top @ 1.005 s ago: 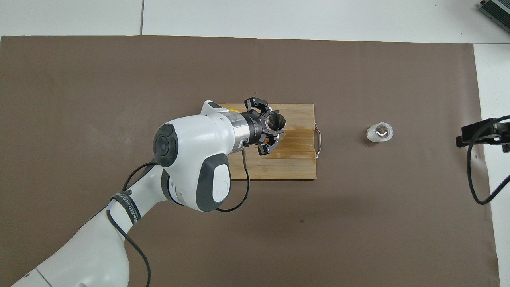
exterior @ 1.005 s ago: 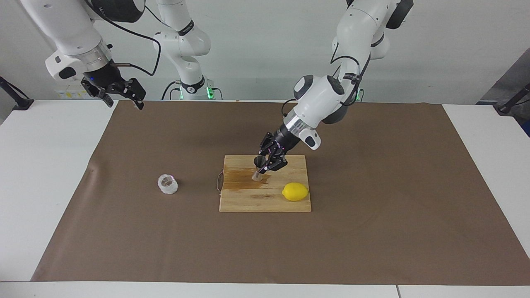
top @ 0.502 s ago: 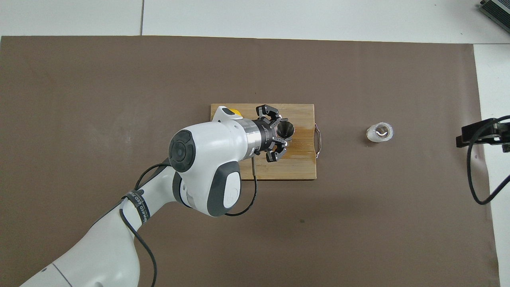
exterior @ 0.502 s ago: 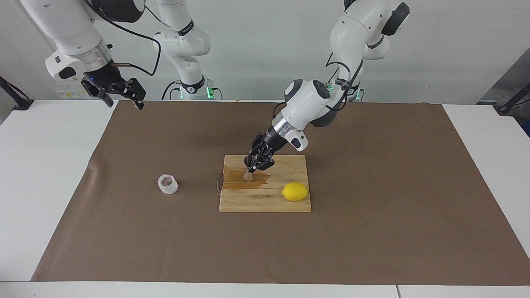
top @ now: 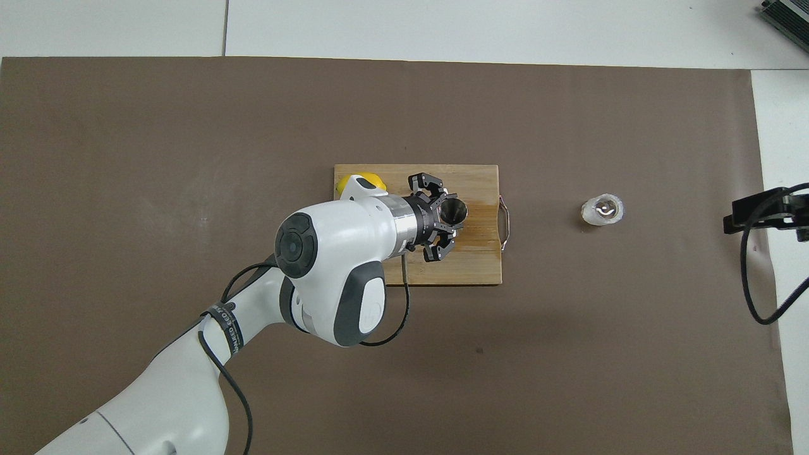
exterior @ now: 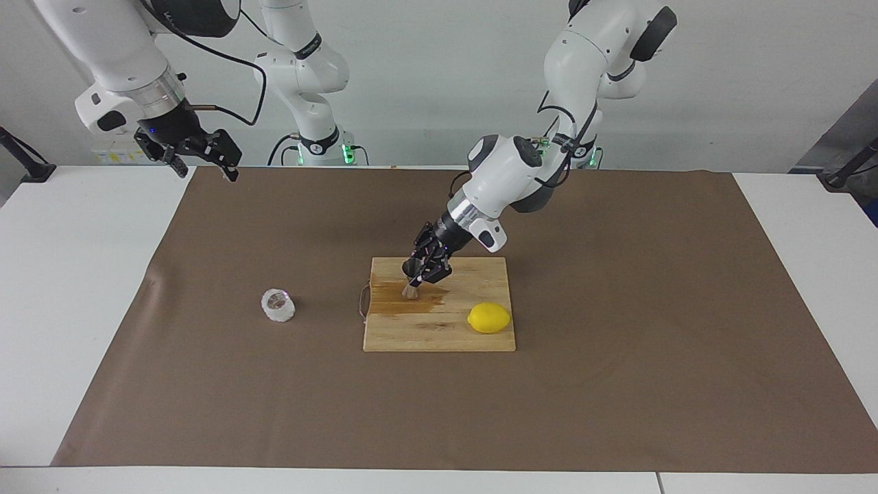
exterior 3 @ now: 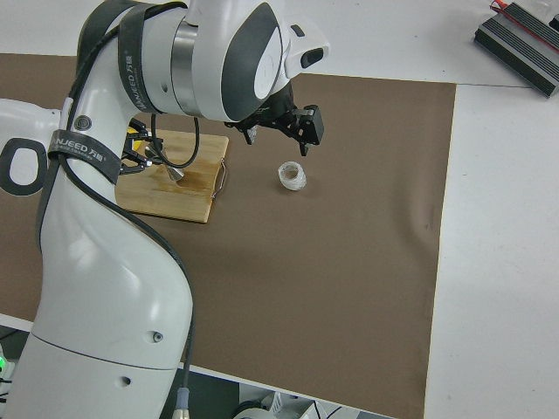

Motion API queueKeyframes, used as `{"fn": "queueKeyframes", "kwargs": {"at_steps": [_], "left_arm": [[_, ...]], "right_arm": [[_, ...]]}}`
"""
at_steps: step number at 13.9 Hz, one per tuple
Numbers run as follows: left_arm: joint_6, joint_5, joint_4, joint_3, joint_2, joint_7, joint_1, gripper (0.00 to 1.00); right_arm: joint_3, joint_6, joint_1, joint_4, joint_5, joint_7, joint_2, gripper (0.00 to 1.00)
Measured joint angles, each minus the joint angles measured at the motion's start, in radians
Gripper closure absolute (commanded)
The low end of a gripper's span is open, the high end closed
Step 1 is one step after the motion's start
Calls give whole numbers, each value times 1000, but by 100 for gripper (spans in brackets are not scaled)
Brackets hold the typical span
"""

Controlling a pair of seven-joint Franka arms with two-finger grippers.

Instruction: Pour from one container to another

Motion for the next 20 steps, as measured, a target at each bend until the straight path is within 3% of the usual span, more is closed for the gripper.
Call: {"fn": "queueKeyframes", "kwargs": {"at_steps": [3,4,5,8,9,16,20], "left_arm": [[5,4,-12,0,5,1,-1,98],[9,5,-18,0,6,3,-1,93],[21,6,-24,0,6,4,-2,78],[35,6,-28,-1,6,13,-3,8],[37,6,-29,-1,6,21,-3,0],[30,7,-27,-1,5,38,-3,0],[-118,8,2,-1,-29,39,-1,0]], "right_arm": [[0,0,0,0,0,0,0,0],[0,0,0,0,0,0,0,0],[0,0,0,0,0,0,0,0],[0,0,0,0,0,0,0,0],[0,0,0,0,0,0,0,0],[0,0,0,0,0,0,0,0],[0,0,0,0,0,0,0,0]]}}
